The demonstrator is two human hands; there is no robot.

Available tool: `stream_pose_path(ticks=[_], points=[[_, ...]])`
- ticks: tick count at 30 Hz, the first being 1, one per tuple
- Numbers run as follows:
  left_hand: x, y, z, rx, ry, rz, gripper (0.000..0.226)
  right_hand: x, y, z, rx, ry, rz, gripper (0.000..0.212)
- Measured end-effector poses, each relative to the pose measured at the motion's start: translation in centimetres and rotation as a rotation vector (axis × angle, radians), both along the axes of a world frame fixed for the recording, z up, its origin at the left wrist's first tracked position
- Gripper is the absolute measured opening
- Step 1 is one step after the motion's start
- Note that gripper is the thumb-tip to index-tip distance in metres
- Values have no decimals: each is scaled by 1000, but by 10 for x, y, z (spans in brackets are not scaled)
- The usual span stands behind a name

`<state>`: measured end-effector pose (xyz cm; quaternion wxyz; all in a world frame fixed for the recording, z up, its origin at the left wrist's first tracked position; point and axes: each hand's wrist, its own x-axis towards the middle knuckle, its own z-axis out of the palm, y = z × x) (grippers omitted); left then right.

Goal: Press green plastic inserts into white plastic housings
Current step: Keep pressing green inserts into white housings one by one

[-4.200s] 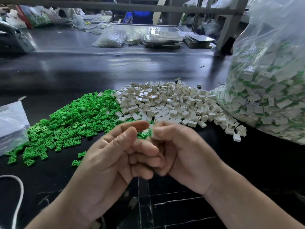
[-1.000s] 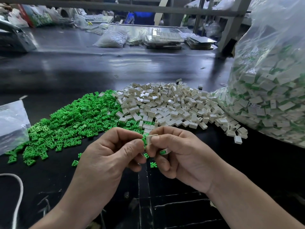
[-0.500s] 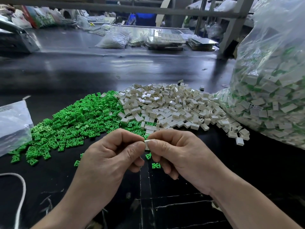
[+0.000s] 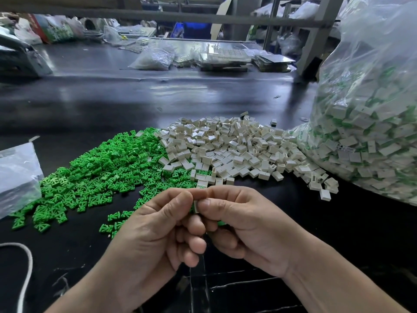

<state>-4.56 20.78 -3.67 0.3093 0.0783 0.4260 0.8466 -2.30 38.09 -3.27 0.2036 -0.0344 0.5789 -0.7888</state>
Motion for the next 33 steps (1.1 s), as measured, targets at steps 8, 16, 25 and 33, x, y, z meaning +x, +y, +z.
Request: stream_pose_path(ticks=[8, 16, 25, 33], points=[[3, 6, -1, 49, 28, 62, 50, 2, -8, 1, -75, -13, -38, 54], [2, 8, -3, 125, 67, 43, 44, 5, -12, 1, -102, 30, -47, 23], [2, 8, -3, 49, 69, 106, 49, 4, -12, -3, -78, 16, -51, 52], [5, 8, 0, 29, 92, 149, 49, 6, -15, -1, -75, 24, -49, 56]])
